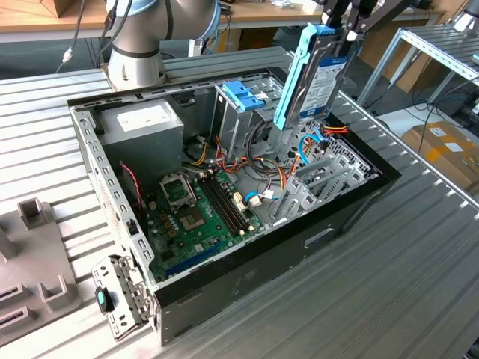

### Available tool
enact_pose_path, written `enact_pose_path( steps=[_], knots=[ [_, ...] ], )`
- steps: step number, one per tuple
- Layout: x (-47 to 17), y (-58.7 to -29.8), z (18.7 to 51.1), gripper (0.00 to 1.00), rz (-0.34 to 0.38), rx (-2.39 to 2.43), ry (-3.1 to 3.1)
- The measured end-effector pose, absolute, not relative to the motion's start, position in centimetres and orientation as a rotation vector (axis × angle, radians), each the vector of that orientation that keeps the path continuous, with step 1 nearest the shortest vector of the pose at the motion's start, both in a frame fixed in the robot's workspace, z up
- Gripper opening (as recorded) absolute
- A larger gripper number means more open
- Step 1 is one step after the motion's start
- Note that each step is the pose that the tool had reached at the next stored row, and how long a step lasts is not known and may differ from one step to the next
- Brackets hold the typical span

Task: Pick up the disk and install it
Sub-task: 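Insert the disk into the insertion slot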

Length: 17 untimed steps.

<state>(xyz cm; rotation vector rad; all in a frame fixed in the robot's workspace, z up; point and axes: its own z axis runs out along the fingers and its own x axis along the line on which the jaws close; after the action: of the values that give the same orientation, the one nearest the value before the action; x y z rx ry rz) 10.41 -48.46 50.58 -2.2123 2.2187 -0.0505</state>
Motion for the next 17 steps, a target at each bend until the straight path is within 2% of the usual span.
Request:
enact_pose_path(
  steps=[8,17],
  knots=[
    [10.4,-49.7,50.6,0.35,-0.051,-2.212,2.219],
    [10.4,-49.8,50.6,0.35,-0.051,-2.212,2.219]
  ],
)
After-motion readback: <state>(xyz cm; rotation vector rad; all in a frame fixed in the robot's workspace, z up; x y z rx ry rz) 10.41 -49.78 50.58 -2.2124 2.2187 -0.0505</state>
